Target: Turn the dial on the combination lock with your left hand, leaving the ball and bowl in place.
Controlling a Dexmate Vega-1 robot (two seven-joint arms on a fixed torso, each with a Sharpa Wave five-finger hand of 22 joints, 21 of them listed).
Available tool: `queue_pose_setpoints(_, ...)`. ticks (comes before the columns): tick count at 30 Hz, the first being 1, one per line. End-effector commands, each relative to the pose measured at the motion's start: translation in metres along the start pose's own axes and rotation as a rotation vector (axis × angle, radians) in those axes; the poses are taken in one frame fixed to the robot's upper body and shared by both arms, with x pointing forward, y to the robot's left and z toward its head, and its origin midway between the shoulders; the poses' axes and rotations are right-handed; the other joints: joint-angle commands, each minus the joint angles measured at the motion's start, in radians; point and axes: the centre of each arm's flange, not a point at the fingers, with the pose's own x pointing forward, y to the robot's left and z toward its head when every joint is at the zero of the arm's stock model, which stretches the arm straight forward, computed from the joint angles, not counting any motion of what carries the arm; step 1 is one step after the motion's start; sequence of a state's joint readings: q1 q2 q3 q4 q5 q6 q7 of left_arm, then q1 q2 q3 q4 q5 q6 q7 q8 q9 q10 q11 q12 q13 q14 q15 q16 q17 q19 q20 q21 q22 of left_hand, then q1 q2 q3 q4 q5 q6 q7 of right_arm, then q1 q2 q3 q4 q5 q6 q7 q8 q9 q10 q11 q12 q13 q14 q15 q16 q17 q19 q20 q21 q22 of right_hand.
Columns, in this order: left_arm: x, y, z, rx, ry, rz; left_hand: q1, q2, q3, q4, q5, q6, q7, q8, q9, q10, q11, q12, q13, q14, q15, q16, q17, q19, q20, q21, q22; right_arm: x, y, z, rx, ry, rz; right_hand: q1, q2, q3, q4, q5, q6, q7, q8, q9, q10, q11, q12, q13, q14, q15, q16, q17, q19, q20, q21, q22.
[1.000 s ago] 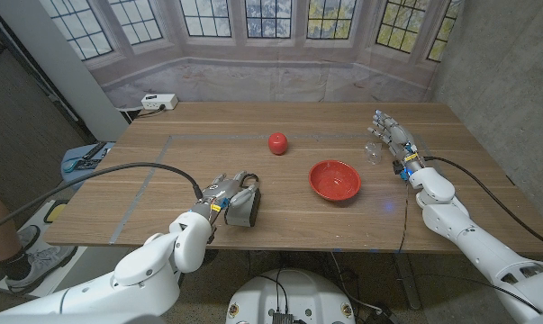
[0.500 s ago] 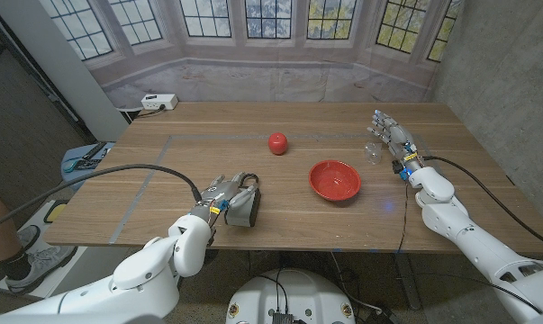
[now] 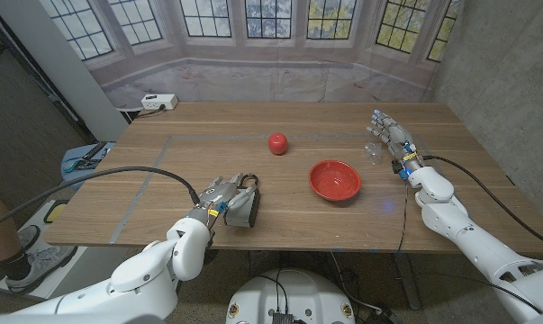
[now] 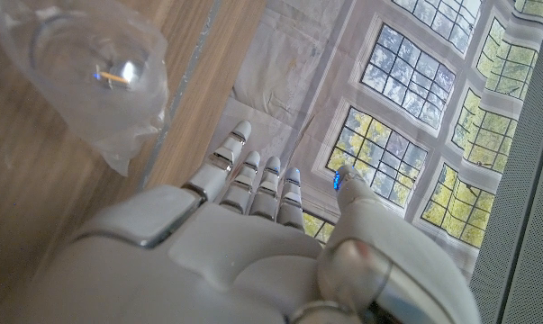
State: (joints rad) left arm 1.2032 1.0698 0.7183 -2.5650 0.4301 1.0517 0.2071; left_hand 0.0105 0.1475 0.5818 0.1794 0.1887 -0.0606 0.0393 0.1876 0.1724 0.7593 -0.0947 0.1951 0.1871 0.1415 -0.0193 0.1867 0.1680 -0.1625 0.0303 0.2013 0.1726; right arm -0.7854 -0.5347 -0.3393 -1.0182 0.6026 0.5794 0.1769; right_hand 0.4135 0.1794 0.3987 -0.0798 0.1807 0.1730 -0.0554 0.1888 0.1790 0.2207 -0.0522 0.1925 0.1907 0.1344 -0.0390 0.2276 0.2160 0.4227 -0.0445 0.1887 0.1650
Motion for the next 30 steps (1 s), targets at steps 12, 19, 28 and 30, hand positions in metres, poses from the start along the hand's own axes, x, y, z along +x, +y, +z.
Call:
queue_pose_setpoints(12,0.0065,0.0162,0.0045,0.009,-0.034,0.044,0.005,0.005,0.003,-0.006,0.005,0.007,0.001,-0.002,0.003,-0.005,-0.001,-0.003,0.002,0.009,-0.001,0.0,0.0,0.007,0.002,-0.003,0.003,0.0006,0.0018,-0.0036,0.004,0.012,0.001,0.002,-0.001,0.001,0.005,-0.004,-0.003,-0.003,0.001,0.004,-0.001,0.004,0.004,0.003,-0.001,-0.056,0.005,0.005,0.006,-0.043,0.005,0.005)
queue_pose_setpoints(19,0.0073,0.0172,0.0044,-0.001,-0.038,0.045,0.006,0.005,0.003,-0.007,0.005,0.008,0.002,-0.001,0.003,-0.002,0.0,-0.002,0.002,0.01,0.0,0.0,0.0,0.008,0.002,-0.003,0.003,0.0003,0.0027,-0.0038,0.006,0.012,0.004,0.002,-0.001,0.001,0.005,-0.004,-0.003,-0.005,0.001,0.004,-0.001,0.002,0.004,0.003,-0.001,-0.056,0.005,0.005,0.005,-0.043,0.004,0.005)
queue_pose_setpoints(28,0.0095,0.0168,0.0035,-0.001,-0.039,0.035,0.006,0.004,0.003,-0.007,0.005,0.008,0.002,-0.002,0.003,0.0,-0.001,-0.001,0.003,0.011,0.0,0.0,0.001,0.009,0.004,-0.003,0.003,0.0015,0.004,-0.004,0.006,0.016,0.006,0.0,-0.001,0.0,0.006,-0.004,-0.004,-0.004,0.001,0.004,-0.002,0.003,0.004,0.003,-0.001,-0.054,0.006,0.005,0.004,-0.042,0.004,0.005)
queue_pose_setpoints(30,0.0104,0.0164,0.0025,-0.003,-0.039,0.034,0.006,0.004,0.003,-0.007,0.005,0.008,0.002,-0.002,0.003,0.0,-0.003,-0.001,0.003,0.011,0.0,0.0,0.001,0.009,0.004,-0.003,0.003,0.002,0.0041,-0.0042,0.005,0.016,0.006,0.0,-0.002,0.0,0.006,-0.004,-0.004,-0.006,0.001,0.004,-0.001,0.003,0.004,0.003,-0.001,-0.055,0.006,0.005,0.004,-0.043,0.004,0.005)
